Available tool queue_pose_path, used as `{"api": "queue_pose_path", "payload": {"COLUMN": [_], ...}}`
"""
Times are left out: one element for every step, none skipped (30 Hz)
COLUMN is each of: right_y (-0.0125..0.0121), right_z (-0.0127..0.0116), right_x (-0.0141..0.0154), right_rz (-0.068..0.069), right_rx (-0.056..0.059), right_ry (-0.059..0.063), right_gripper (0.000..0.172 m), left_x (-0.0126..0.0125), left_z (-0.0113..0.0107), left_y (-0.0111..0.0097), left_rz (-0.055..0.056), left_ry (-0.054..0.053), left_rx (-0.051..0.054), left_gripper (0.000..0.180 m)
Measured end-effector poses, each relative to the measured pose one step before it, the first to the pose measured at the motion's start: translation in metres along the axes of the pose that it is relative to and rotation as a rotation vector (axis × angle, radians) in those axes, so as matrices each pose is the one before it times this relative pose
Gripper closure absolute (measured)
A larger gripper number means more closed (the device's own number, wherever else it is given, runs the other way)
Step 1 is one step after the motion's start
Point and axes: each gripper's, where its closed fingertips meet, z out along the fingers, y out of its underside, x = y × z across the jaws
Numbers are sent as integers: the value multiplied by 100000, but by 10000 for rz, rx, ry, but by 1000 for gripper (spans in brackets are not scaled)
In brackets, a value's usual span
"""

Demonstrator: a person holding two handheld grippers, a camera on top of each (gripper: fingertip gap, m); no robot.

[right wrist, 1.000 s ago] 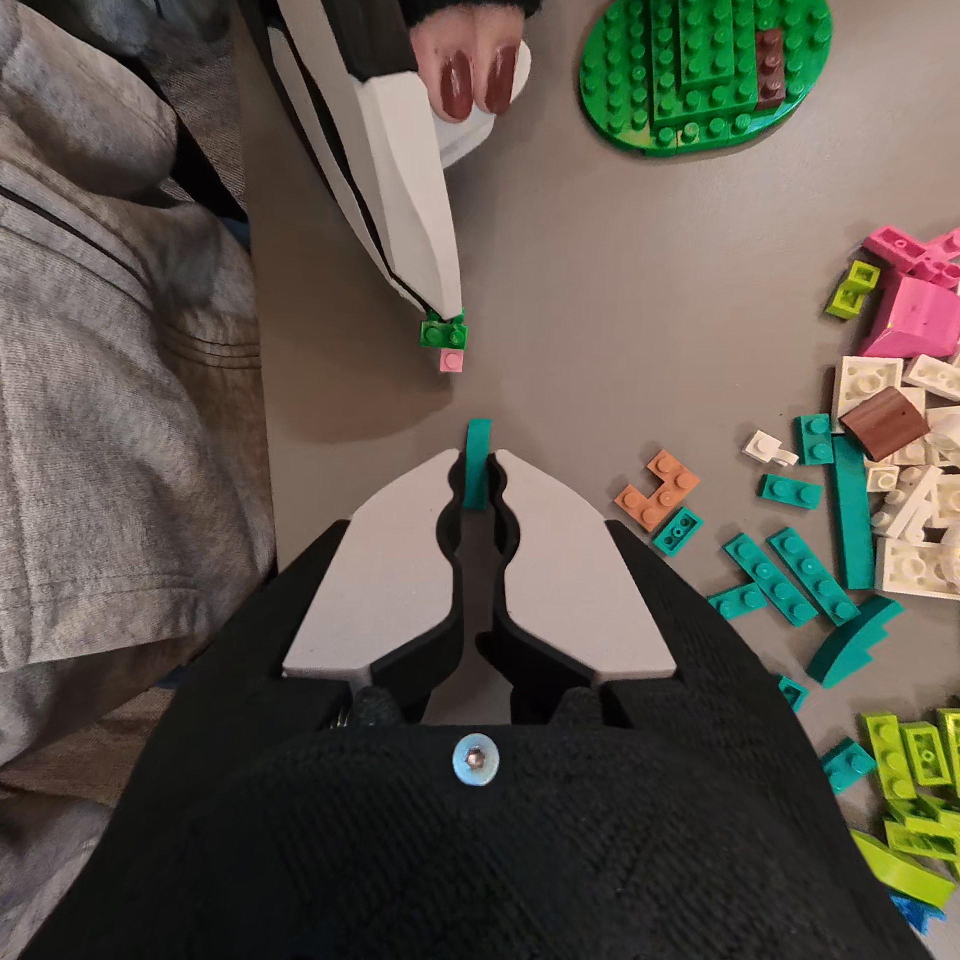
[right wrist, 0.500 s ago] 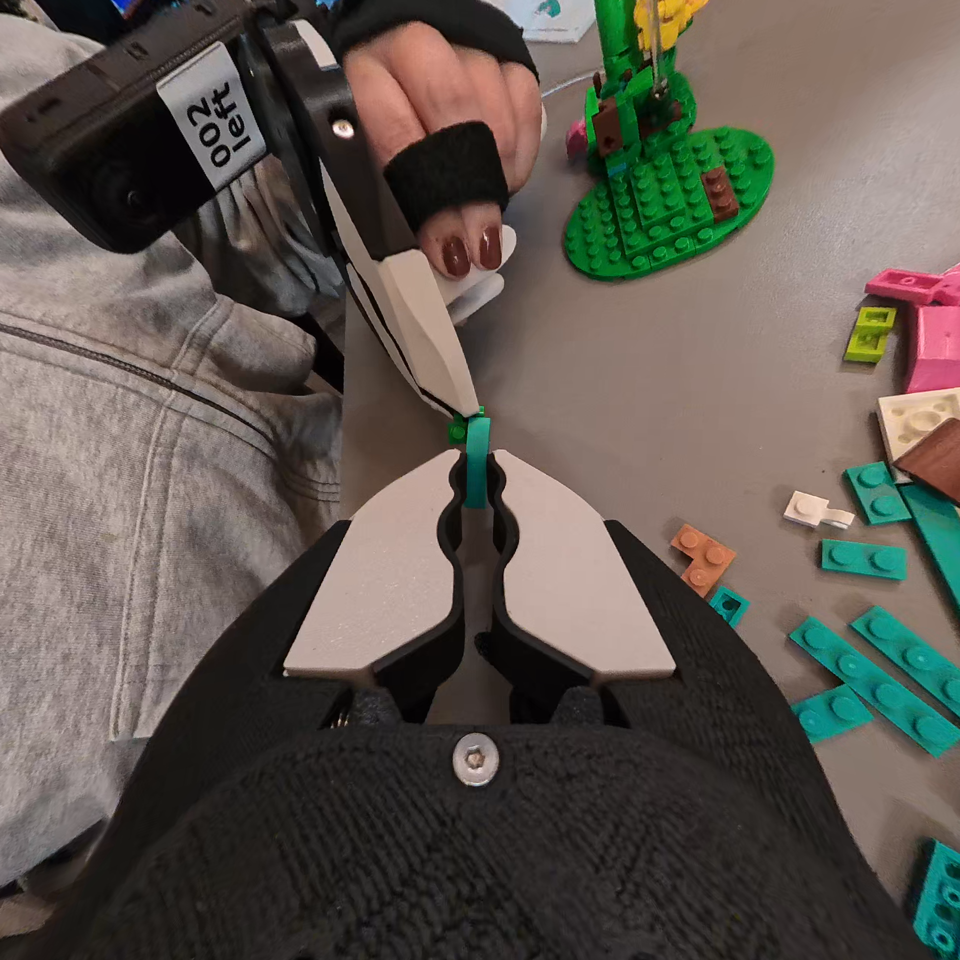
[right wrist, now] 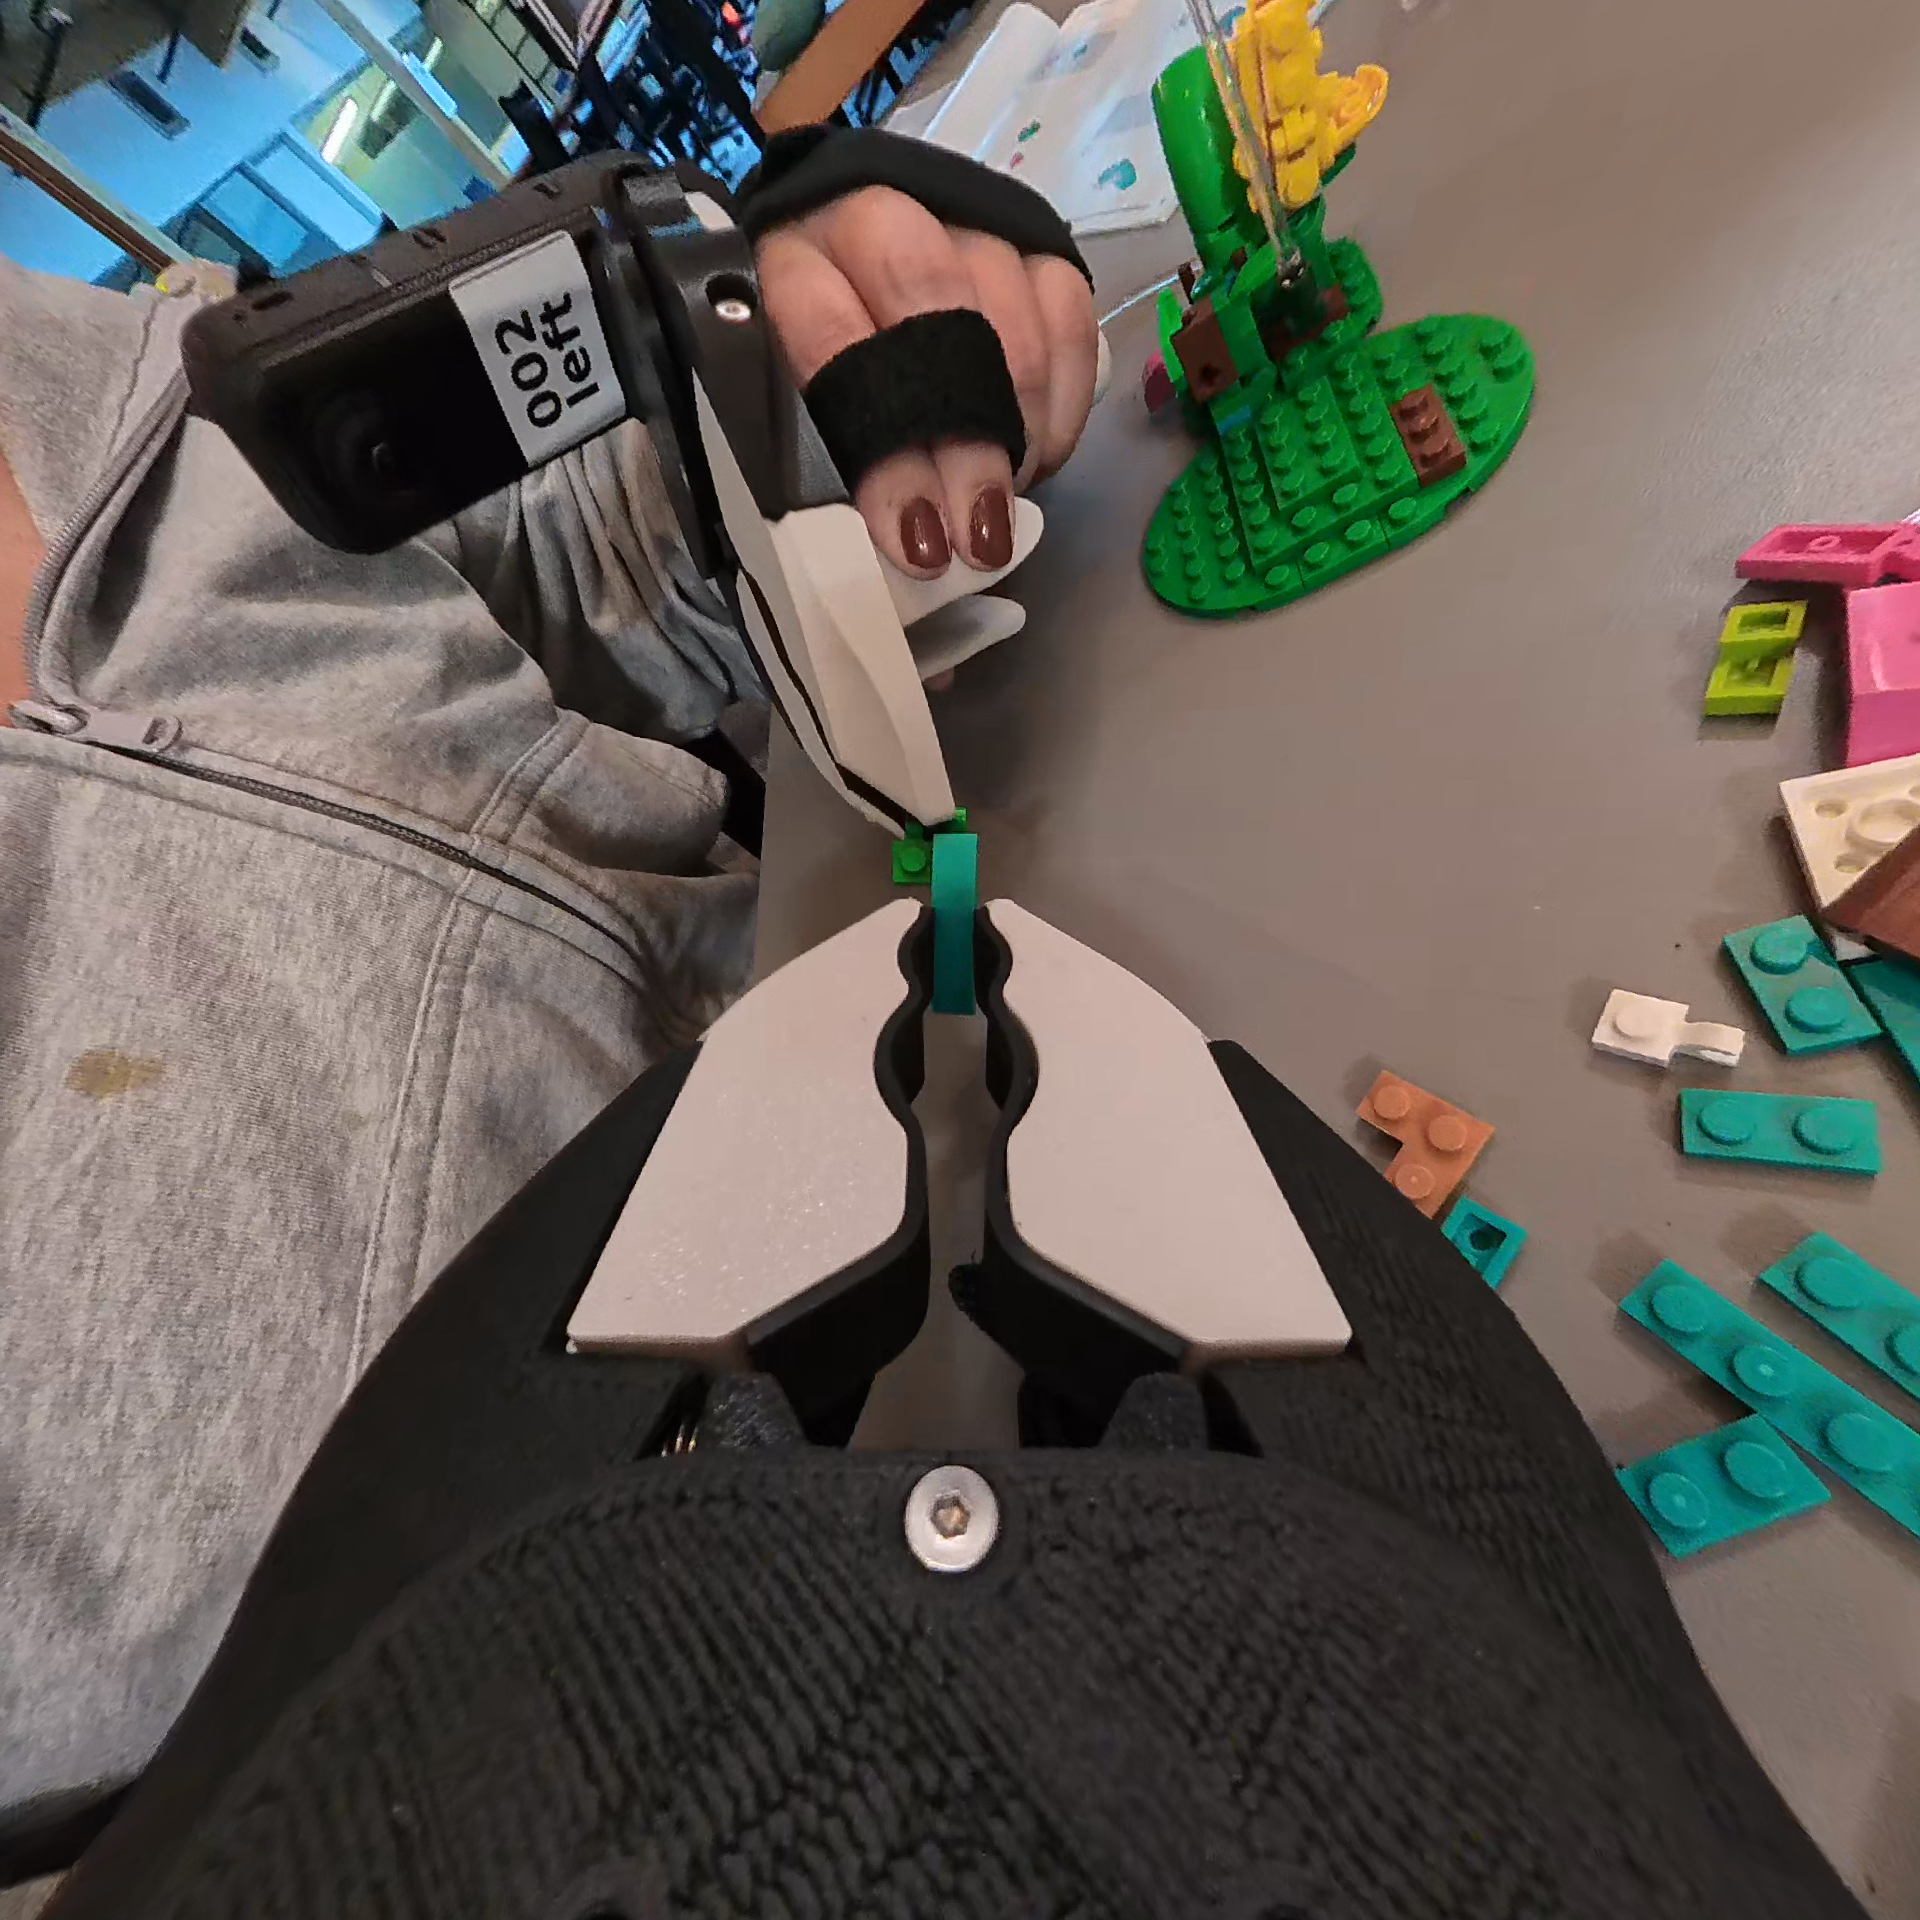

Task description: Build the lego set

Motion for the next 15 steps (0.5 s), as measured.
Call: {"api": "queue_pose_path", "payload": {"right_y": [-64, -132, -186, -185, -172, -117, -124, -93, -30, -1, -4, -34, -17, 5, -4], "right_z": [-23, -59, -80, -70, -62, -40, -34, -28, -15, -2, -2, -13, 10, 14, 1], "right_x": [-138, -152, -152, -155, -126, -98, -92, -100, -44, 25, 27, -3, -17, -17, 12], "right_rz": [94, 130, 171, 191, 203, 171, 142, 141, 112, 105, 115, 152, 155, 162, 149], "right_rx": [55, 102, 145, 148, 134, 101, 100, 73, 36, 18, 19, 37, 31, 17, 17], "right_ry": [-139, -163, -179, -190, -172, -138, -116, -115, -76, -37, -30, -51, -76, -77, -48], "right_gripper": [166, 166, 166, 166, 166, 166, 167, 166, 166, 166, 167, 167, 167, 167, 167], "left_x": [-87, -183, -198, -174, -143, -121, -131, -74, -26, -9, -41, -53, -26, -32, -23], "left_z": [-84, -93, -95, -86, -61, -60, -58, -31, 3, 25, 4, -2, -14, -4, 7], "left_y": [-151, -141, -137, -136, -102, -82, -101, -69, -7, 43, 45, 10, 7, 35, 39], "left_rz": [-88, -54, 0, 34, 73, 81, 140, 111, 59, 32, 29, 33, 25, 50, 70], "left_ry": [-34, -95, -120, -126, -113, -119, -143, -91, -45, -24, -46, -44, -32, -38, -38], "left_rx": [107, 89, 81, 67, 33, 13, 14, 7, -26, -29, -13, 5, 7, -20, -28], "left_gripper": [177, 177, 176, 176, 176, 176, 176, 176, 176, 176, 176, 176, 176, 176, 176]}}
